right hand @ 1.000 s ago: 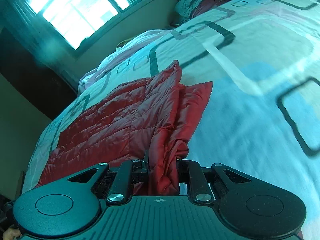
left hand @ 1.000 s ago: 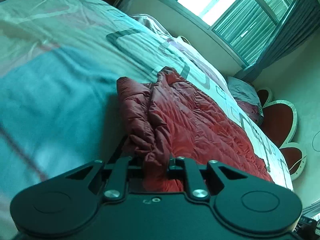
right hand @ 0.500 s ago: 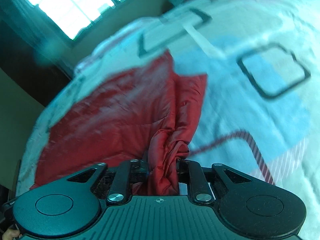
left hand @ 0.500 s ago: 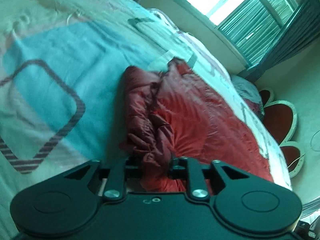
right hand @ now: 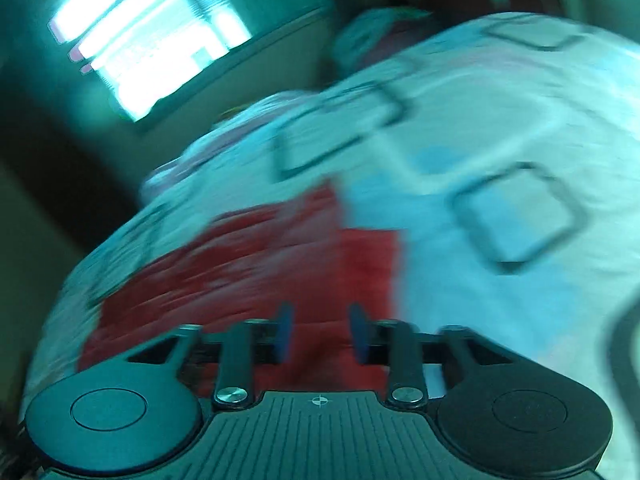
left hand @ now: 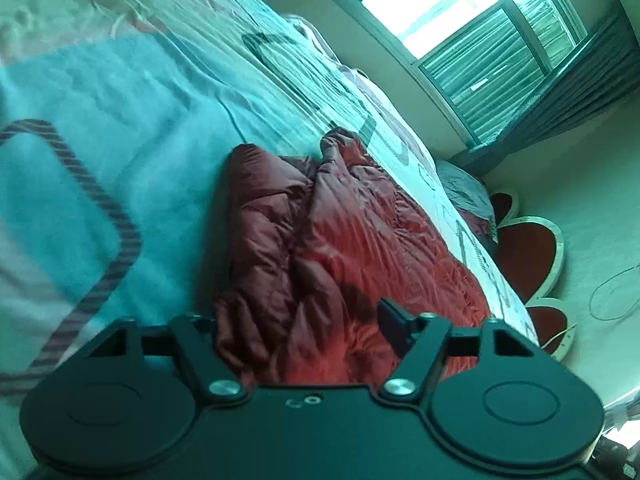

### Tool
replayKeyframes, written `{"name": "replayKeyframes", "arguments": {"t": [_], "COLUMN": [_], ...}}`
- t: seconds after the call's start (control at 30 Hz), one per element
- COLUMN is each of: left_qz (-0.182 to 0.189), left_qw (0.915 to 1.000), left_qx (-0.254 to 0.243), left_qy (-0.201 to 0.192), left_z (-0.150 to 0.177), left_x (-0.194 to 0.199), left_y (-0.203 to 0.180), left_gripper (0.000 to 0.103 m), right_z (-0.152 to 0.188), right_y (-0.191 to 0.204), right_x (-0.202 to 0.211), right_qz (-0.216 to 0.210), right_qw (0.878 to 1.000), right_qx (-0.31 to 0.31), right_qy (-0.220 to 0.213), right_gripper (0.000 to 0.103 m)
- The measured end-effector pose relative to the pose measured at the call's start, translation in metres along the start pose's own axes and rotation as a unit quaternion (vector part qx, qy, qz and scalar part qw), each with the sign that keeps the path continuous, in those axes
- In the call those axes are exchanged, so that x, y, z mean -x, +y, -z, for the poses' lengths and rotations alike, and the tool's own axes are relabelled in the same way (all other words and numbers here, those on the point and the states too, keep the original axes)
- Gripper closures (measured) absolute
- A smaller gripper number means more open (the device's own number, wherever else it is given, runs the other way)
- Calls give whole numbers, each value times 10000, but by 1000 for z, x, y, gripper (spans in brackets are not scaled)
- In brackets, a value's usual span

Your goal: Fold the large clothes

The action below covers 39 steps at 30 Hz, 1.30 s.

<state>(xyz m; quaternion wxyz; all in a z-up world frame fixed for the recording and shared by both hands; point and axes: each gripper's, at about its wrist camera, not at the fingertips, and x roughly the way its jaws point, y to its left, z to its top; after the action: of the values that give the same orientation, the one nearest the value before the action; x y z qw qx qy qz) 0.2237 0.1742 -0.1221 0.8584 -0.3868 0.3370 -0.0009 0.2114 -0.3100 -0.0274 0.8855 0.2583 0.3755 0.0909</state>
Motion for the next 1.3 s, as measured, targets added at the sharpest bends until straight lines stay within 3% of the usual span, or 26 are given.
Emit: {"name": "replayKeyframes", "arguments": {"t": [0.07, 0.17, 0.3, 0.4, 0.47, 0.57, 0.63, 0.73, 0.9, 1.03, 1.2, 1.3], "left_qz": [70, 134, 323, 600, 678, 740, 662, 688, 690, 862, 829, 604], "left_qw": [9998, 9993, 9988, 9959, 9915, 9850, 9794, 9770, 9750, 9729, 9613, 9542], "left_qx": [-26, -291, -363, -678, -1108, -1552, -1903, -2018, -2112, -2146, -2626, -2926], "left_qy": [162, 183, 100, -24, -79, -118, -133, -64, 6, 41, 46, -132], "left_z": [-5, -7, -12, -18, -18, -16, -16, -19, -18, -14, 15, 25], "left_x": [-7, -5, 11, 25, 28, 28, 26, 27, 34, 43, 46, 48], "left_y": [1, -8, -23, -48, -74, -104, -119, -123, -126, -142, -173, -190], "left_gripper": [72, 84, 87, 87, 87, 87, 87, 87, 87, 87, 87, 87], "right_z": [2, 11, 28, 44, 50, 50, 44, 37, 56, 71, 87, 72], "right_y": [32, 71, 106, 106, 100, 97, 94, 91, 83, 87, 83, 76], "right_x": [-23, -56, -92, -127, -139, -144, -133, -97, -50, -57, -93, -76], "right_qz": [-288, -527, -570, -206, -156, -144, -115, -283, -521, -599, -470, -664], "right_qw": [9993, 9970, 9934, 9900, 9910, 9917, 9929, 9955, 9910, 9859, 9803, 9853], "right_qx": [186, 326, 623, 716, 548, 377, 161, -41, -88, 45, 84, 10], "right_qy": [151, 462, 776, 1195, 1210, 1217, 1175, 907, 1232, 1562, 1916, 1575], "right_gripper": [86, 86, 86, 89, 95, 96, 96, 96, 96, 96, 97, 96]}}
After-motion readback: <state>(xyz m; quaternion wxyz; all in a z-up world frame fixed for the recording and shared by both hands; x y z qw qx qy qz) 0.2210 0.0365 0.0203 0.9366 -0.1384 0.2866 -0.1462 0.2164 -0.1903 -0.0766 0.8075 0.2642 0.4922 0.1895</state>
